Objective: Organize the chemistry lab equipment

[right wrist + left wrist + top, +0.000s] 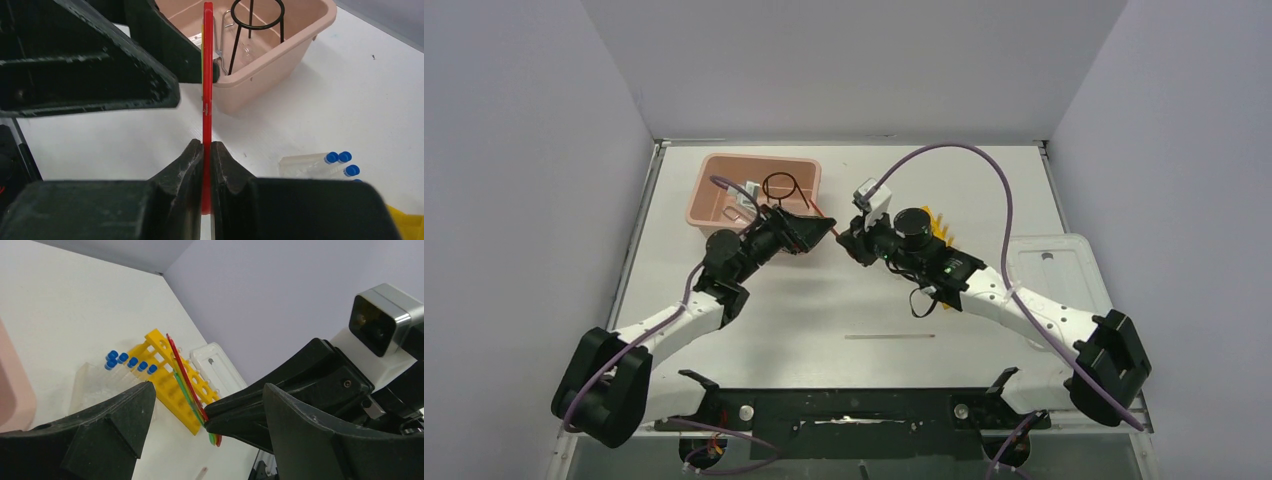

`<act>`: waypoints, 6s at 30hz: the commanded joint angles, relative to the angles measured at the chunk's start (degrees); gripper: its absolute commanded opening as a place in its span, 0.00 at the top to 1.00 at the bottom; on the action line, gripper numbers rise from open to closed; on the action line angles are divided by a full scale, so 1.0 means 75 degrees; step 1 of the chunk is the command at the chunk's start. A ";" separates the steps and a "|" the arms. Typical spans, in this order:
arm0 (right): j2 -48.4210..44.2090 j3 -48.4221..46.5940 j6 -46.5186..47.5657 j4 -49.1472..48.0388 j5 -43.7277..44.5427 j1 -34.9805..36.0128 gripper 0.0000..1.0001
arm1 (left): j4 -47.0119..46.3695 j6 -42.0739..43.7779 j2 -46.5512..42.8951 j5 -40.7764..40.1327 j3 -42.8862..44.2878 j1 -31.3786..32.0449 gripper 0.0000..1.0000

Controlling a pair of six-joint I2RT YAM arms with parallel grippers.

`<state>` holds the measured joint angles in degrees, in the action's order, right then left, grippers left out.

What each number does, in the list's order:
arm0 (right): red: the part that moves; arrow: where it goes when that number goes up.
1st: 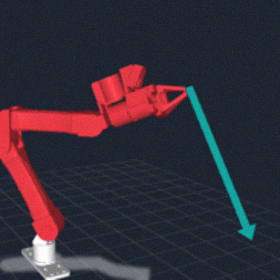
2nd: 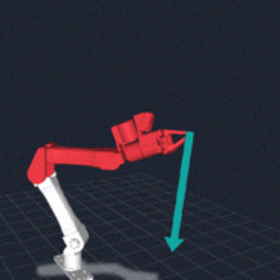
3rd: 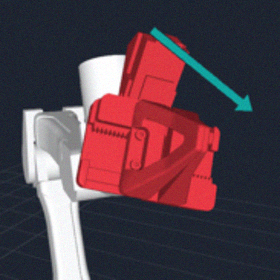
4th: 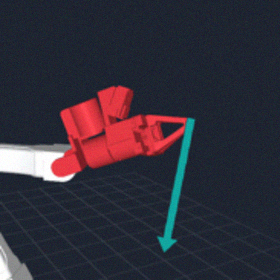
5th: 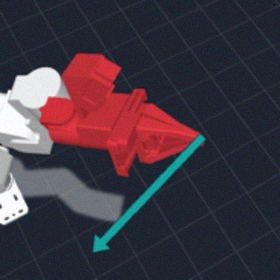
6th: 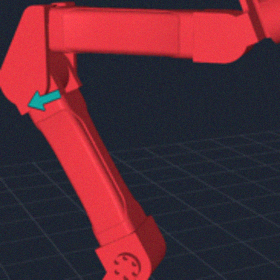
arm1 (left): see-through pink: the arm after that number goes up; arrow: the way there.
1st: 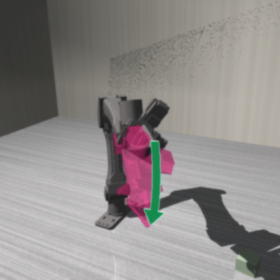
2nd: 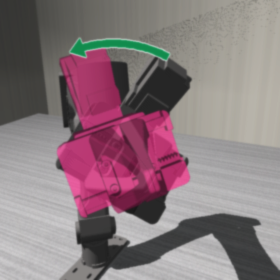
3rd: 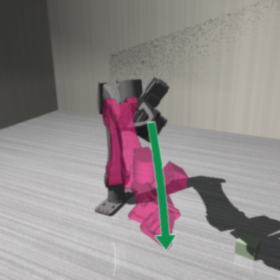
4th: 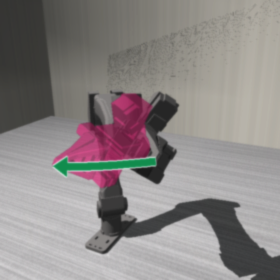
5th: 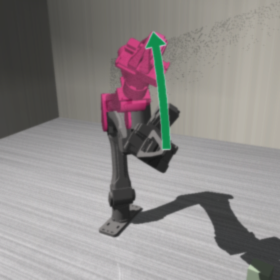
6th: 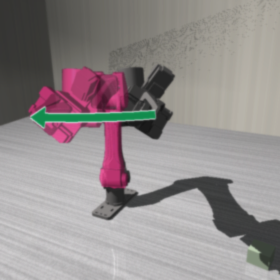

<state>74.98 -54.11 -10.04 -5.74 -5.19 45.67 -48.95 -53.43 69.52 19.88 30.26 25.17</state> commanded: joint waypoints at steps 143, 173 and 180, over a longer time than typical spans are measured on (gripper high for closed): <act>-0.3701 0.0992 -0.1837 0.2487 0.3232 -0.3457 0.47 | 0.9539 0.9329 0.6413 -0.0419 0.5055 0.5293 0.98; -0.3550 0.1288 -0.1815 0.2229 0.3214 -0.3503 0.47 | 1.0023 1.0033 0.4245 0.0569 0.5850 0.3854 1.00; -0.3415 0.1314 -0.1763 0.2119 0.3119 -0.3566 0.47 | 0.9621 0.9350 0.3271 0.0276 0.5911 0.3077 1.00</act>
<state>49.15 -44.03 -24.23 13.76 18.52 19.49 25.47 19.68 99.13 21.21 72.97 51.31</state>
